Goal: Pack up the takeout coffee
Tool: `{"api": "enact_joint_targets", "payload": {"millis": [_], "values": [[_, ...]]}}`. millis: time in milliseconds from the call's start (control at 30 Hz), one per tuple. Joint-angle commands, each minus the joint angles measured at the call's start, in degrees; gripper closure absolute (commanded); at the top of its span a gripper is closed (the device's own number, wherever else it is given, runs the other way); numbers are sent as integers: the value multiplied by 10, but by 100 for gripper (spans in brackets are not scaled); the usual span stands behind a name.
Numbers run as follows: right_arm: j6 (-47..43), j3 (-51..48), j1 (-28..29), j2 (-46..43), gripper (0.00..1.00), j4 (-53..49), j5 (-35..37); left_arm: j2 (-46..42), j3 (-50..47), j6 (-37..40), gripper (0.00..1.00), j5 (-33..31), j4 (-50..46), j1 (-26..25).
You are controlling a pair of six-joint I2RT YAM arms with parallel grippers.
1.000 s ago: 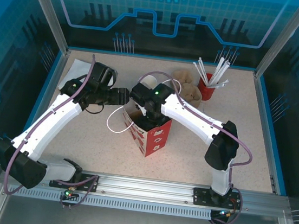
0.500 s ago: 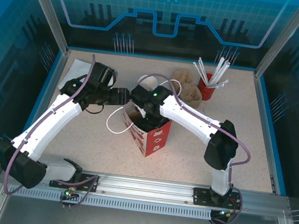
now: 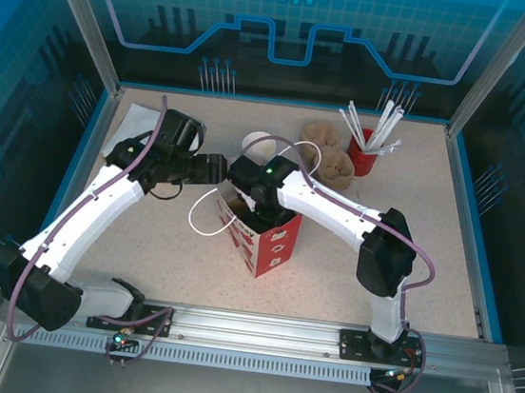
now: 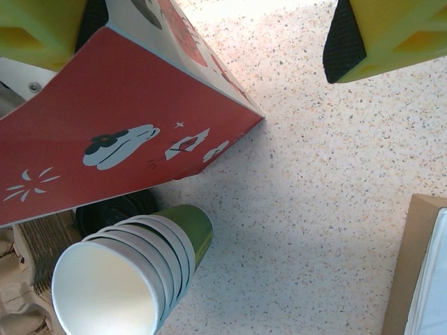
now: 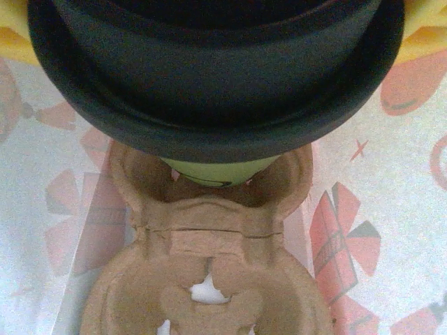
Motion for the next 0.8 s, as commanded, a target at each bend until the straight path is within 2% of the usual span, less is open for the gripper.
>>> {"api": "enact_joint_targets", "payload": {"millis": [0,767], "values": [[-7,-13,-8,12,18,5,-11,-2,7,15,19,-12,-4,6],[-5,-25,-9,9,18,18,-25,-7,-1,13,18,-14,-1,6]]}}
